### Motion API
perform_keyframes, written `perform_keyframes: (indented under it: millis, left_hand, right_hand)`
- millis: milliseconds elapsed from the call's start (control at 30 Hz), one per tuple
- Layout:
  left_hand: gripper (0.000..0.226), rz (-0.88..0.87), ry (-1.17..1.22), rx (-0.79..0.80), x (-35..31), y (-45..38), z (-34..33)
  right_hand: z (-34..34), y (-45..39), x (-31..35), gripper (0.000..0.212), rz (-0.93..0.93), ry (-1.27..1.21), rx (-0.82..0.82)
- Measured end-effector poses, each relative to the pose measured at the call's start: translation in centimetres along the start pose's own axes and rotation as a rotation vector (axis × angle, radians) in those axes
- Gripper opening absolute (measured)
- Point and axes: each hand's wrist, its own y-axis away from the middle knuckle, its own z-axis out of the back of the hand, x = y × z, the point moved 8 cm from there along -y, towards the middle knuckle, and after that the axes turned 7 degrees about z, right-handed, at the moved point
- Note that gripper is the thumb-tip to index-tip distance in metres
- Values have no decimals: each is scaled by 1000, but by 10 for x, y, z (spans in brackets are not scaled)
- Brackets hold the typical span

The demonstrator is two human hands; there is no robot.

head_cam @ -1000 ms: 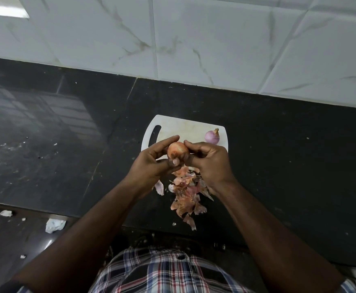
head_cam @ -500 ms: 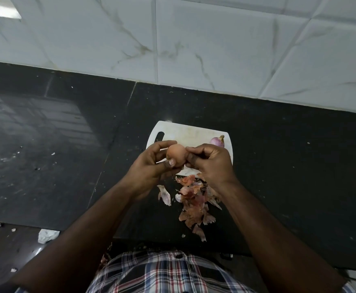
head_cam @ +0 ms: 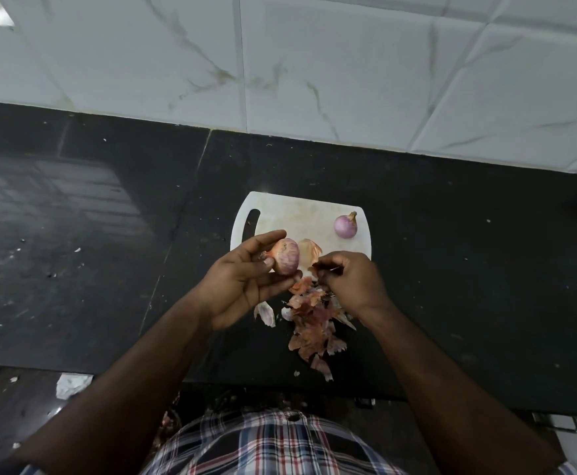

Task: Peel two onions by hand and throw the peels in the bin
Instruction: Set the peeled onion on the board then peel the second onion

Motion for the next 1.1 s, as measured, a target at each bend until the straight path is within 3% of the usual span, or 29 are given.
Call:
perform_keyframes:
  millis: [67, 233, 433, 600, 733, 800, 933, 1100]
  left_hand:
    - [46, 27, 6, -31, 3, 0, 1]
    - [40, 9, -55, -65, 7, 0, -4]
    - [47, -51, -132, -22, 4, 0, -3]
    - [47, -39, -174, 31, 6, 0, 0]
    - [45, -37, -204, 78, 4, 2, -4]
    - [46, -42, -230, 61, 2, 3, -3]
    - [48, -45, -323, -4, 0, 3, 4]
    - [67, -125, -481, -81, -6, 1, -2]
  right_hand:
    - [-2, 4, 0, 26, 0, -17, 47]
    - [-2, 7, 30, 36, 25, -393, 41]
    - [-6, 5, 27, 22, 27, -375, -66]
    - [-8, 6, 27, 19, 54, -236, -76]
    - [1, 3, 22, 20, 65, 16, -137]
    - [1, 4, 18, 16, 53, 45, -73]
    - [1, 8, 27, 24, 69, -41, 13]
    - [-8, 9, 41, 34, 83, -255, 83]
